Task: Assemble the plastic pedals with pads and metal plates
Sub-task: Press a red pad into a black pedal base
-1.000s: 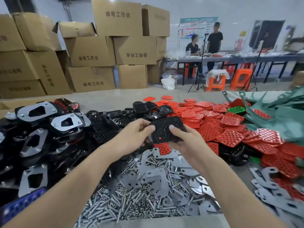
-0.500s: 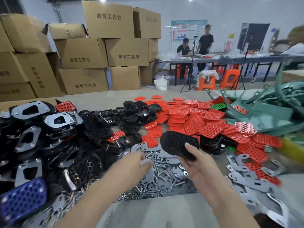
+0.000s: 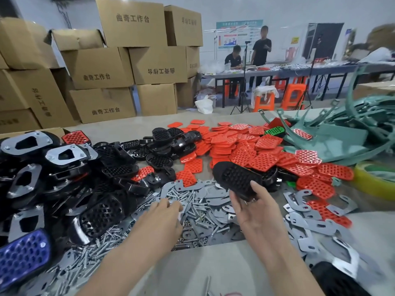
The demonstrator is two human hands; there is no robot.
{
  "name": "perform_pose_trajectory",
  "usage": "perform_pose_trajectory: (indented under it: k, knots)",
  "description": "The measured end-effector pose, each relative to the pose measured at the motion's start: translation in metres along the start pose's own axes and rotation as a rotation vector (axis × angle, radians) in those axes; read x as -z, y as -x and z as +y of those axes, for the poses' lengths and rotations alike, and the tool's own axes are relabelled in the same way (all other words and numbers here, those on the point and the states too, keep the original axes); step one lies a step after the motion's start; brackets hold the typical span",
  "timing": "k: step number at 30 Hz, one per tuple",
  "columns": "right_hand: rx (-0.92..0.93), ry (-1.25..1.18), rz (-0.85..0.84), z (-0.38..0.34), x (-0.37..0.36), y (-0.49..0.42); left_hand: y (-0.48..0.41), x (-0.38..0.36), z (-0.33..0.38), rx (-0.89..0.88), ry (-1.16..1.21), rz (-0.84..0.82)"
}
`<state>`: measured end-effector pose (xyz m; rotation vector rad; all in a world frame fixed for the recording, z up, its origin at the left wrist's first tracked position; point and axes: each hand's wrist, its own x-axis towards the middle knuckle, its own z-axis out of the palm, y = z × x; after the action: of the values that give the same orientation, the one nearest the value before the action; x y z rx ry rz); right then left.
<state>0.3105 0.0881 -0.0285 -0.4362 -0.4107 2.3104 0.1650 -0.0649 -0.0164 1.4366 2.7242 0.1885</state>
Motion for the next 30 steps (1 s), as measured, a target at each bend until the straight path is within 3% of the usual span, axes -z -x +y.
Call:
perform_pose_trajectory:
  k: [5,11,17,20,22,27,30]
  knots:
    - [0.003,-0.069,0.011,-0.004,0.005,-0.001,-0.012,0.005,0.008,-0.007,0.147,0.126]
    - [0.017,-0.258,0.054,-0.006,0.008,-0.005,-0.068,0.006,0.023,-0.086,0.114,0.237]
    - [-0.004,-0.115,0.004,-0.007,0.006,-0.008,-0.134,0.008,0.009,0.069,-0.049,-0.040]
    - [-0.010,-0.040,-0.024,-0.008,0.007,-0.009,-0.151,0.005,0.001,0.067,-0.108,-0.189]
    - [-0.017,0.030,-0.022,-0.006,0.005,-0.009,-0.158,0.009,-0.002,0.042,-0.159,-0.203]
    - [-0.003,0.097,-0.021,-0.002,0.003,-0.012,-0.150,0.034,-0.004,0.002,-0.099,-0.016]
    - [-0.004,0.122,-0.048,-0.001,0.000,-0.010,-0.125,0.045,0.000,0.015,0.324,0.241]
